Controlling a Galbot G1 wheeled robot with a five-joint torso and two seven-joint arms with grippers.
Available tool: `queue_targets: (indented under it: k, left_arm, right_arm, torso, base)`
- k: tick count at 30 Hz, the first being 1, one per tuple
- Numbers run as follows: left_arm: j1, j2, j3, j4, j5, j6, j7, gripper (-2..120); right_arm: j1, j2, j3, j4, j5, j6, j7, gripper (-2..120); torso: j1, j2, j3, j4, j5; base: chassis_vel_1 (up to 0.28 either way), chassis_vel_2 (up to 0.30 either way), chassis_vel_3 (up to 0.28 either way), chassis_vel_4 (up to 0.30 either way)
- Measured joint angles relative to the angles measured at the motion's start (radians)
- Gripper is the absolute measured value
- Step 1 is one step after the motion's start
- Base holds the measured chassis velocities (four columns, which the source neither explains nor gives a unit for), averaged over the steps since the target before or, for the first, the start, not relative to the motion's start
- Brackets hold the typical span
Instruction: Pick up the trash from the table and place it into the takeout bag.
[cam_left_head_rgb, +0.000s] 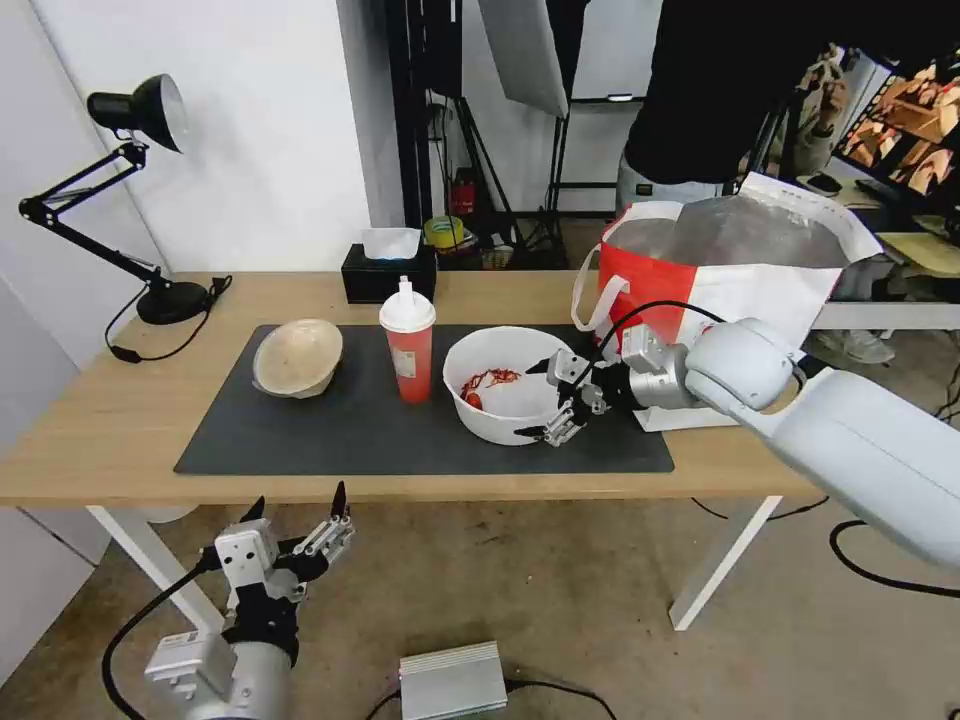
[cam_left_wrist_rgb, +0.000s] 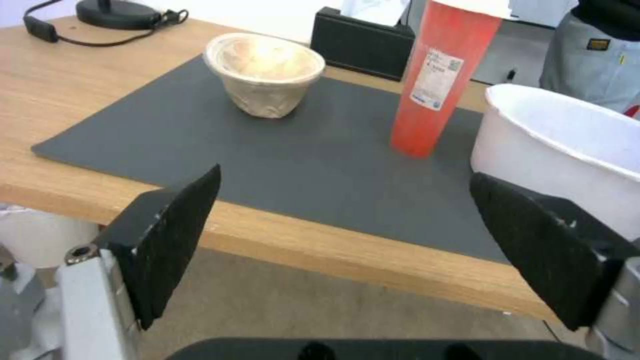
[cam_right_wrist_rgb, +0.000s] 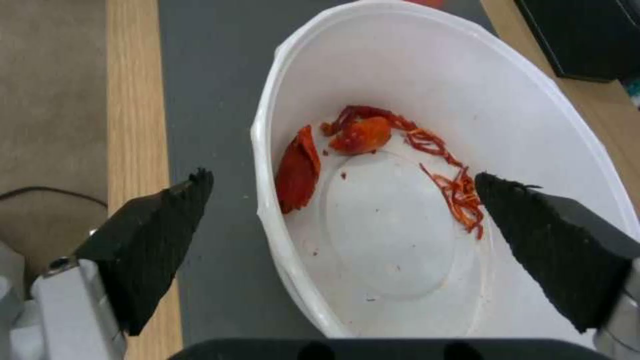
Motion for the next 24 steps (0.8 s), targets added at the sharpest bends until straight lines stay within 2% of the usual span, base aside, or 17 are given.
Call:
queue_targets:
  k: [24]
  left_arm:
    - [0.001,0.001,-0.004,0.000,-0.002,-0.001,-0.012,100]
  right_arm:
    - [0.021,0.019,-0.048,-0.009,-0.034,0.000,-0.020,100]
  torso:
    - [0.000,0.000,0.000,0.0000,0.0000]
  base:
    - [0.000,0.000,0.000,0.000]
